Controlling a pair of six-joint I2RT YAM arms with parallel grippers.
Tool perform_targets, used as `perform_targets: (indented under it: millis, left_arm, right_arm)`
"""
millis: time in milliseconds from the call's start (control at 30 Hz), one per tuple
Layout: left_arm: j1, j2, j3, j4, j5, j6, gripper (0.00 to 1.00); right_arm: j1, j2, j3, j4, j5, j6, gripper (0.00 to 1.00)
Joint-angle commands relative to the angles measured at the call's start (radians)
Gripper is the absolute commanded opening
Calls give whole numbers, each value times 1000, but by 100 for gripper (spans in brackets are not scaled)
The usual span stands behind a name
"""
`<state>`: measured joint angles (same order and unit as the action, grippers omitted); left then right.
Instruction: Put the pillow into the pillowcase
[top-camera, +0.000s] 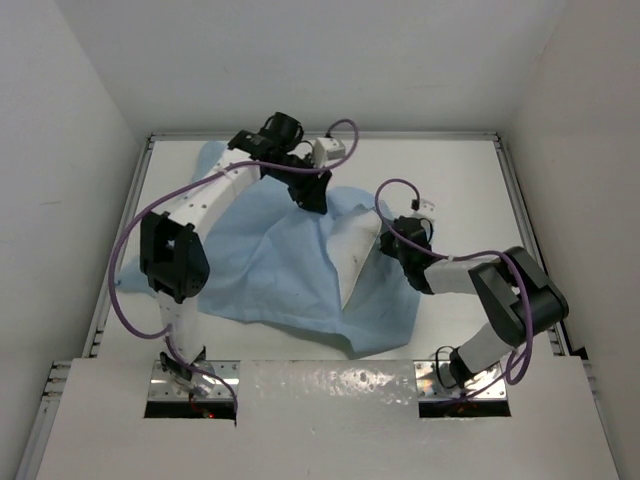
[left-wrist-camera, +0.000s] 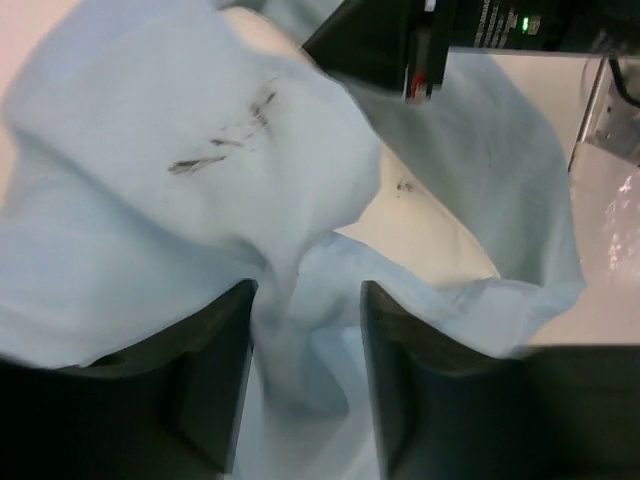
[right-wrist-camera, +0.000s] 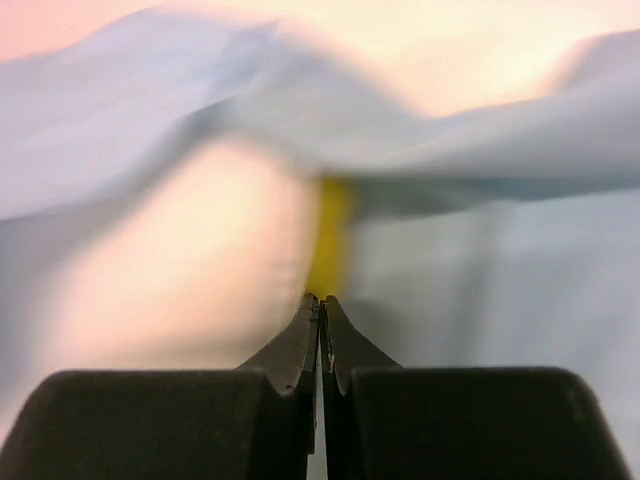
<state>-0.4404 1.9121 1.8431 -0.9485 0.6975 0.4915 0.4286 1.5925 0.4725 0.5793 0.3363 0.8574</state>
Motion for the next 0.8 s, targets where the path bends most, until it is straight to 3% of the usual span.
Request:
perform_targets:
  millis: [0, 67, 100, 200, 300, 333, 467, 633, 767]
  left_arm:
    - [-66, 102, 116, -116, 9, 111, 46]
    - [-75, 146, 162, -92, 30, 15, 91]
    - [-86, 190, 177, -87, 19, -17, 100]
    - [-136, 260, 238, -119, -28, -50, 100]
    - [-213, 268, 223, -115, -139, -42, 100]
    - [-250, 281, 222, -98, -212, -74, 100]
    - [-291, 310, 217, -84, -384, -88, 100]
    - [-371, 370, 113, -33, -625, -57, 100]
    - [-380, 430, 42, -7, -694, -76, 100]
  right_arm:
    - [74, -3, 80, 137, -170, -114, 0]
    - [75, 38, 110, 193, -219, -63, 0]
    - [75, 55, 112, 211, -235, -40, 0]
    - [68, 52, 77, 208, -156, 75, 0]
    - [9, -58, 52, 0, -28, 144, 15]
    - [-61, -134, 83, -206, -16, 129, 31]
    - [-105, -216, 100, -407, -14, 65, 41]
    - [-106, -220, 91, -472, -32, 74, 62]
    - [-105, -187, 83, -475, -48, 107, 66]
